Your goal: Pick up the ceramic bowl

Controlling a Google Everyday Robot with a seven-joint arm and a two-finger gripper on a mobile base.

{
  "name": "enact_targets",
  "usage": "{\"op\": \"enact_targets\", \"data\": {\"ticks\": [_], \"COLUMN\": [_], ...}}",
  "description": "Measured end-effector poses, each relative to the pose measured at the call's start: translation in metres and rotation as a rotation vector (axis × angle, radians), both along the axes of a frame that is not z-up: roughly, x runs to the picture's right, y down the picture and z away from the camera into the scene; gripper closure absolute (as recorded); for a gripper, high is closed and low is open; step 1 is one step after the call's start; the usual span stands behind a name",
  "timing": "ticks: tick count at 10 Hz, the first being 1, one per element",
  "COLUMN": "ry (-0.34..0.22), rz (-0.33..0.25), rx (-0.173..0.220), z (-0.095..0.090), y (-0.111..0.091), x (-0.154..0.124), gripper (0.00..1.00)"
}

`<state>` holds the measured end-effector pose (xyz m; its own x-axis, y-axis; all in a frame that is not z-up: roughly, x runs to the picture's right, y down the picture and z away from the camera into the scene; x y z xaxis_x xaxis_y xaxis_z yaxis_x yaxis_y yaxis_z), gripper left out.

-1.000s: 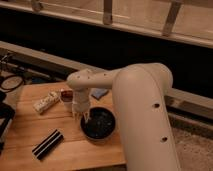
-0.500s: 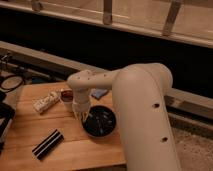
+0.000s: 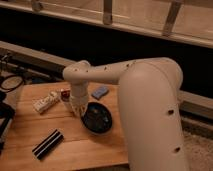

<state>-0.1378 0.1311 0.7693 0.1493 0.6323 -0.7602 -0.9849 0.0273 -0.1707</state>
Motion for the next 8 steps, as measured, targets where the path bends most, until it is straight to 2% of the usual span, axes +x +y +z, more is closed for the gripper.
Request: {"op": "enact_targets", "data": {"ticks": [2, 8], "ry": [0.000, -0.001], "rz": [0.002, -0.008], "rx": [0.046, 0.067], "z": [-0.005, -0.011], "y": [-0.009, -0.024], "x": [0.001, -0.006], "gripper": [0.85, 0.85]}}
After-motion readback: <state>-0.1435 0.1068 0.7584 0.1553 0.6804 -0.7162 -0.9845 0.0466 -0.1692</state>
